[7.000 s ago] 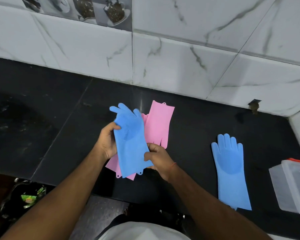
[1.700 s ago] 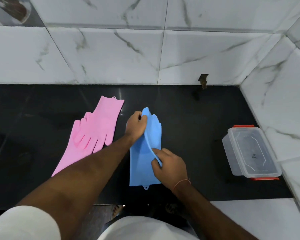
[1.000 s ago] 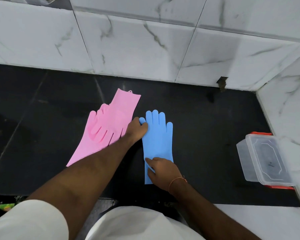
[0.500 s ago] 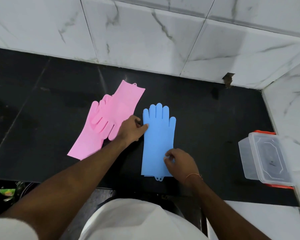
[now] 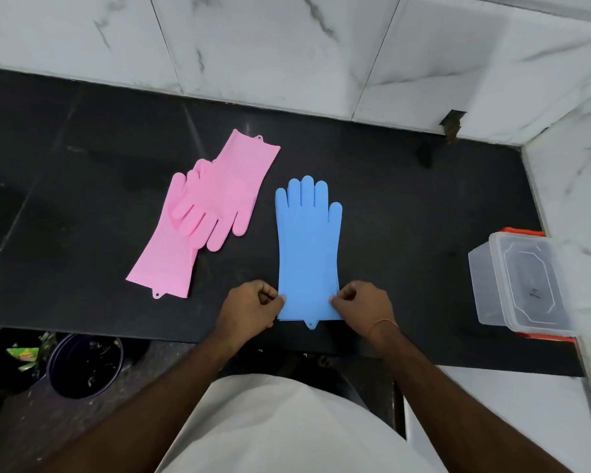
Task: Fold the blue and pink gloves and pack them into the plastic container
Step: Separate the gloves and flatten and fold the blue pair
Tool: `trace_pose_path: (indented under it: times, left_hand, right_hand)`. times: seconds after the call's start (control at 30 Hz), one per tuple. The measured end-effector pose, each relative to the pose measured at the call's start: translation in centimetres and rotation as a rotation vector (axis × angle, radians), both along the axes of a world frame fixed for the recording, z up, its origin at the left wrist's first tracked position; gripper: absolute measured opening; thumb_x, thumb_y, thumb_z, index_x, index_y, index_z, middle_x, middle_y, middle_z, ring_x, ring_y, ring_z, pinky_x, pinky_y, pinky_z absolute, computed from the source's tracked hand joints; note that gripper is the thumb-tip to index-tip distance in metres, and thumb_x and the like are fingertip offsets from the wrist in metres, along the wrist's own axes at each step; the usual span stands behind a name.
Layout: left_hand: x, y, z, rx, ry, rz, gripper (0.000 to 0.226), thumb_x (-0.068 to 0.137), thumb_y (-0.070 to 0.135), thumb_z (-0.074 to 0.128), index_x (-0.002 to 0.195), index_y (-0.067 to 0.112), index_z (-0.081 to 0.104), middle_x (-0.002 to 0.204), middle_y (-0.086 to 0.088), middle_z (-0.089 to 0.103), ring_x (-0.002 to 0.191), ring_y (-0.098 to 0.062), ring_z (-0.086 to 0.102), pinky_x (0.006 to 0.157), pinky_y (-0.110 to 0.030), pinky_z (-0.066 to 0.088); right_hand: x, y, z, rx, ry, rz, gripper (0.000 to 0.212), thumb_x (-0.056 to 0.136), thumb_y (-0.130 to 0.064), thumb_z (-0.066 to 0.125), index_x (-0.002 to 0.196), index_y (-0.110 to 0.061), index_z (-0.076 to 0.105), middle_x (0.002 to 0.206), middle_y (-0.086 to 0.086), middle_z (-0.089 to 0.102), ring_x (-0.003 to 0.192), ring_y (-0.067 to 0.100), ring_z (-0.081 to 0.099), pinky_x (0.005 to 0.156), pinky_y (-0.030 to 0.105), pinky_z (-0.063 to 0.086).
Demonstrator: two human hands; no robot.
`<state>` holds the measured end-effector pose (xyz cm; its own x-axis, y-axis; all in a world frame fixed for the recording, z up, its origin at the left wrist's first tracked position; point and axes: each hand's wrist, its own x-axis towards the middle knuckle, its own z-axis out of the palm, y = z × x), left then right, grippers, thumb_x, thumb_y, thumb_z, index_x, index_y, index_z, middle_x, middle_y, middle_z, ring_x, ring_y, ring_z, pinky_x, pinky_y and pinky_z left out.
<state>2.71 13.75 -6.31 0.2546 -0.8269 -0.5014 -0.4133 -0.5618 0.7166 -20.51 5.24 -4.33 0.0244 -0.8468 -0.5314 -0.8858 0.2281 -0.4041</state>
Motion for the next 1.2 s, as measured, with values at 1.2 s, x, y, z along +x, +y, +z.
trace_pose_path:
  times: [1.2]
  left_hand:
    - [4.7,-2.5,-0.8,-0.686,-0.627,-0.874,0.035,0.098,0.017,0.082,0.134,0.015,0.079,0.125,-0.006,0.078,0.103,-0.03,0.075,0.063,-0.043,0.066]
  right_hand:
    - [-4.4,-3.2,-0.8,-0.56,0.045,0.964,0.032,0.096,-0.017,0.076,0.128,-0.016,0.076,0.126,0.005,0.07,0.101,0.028,0.067,0.078,0.038,0.062]
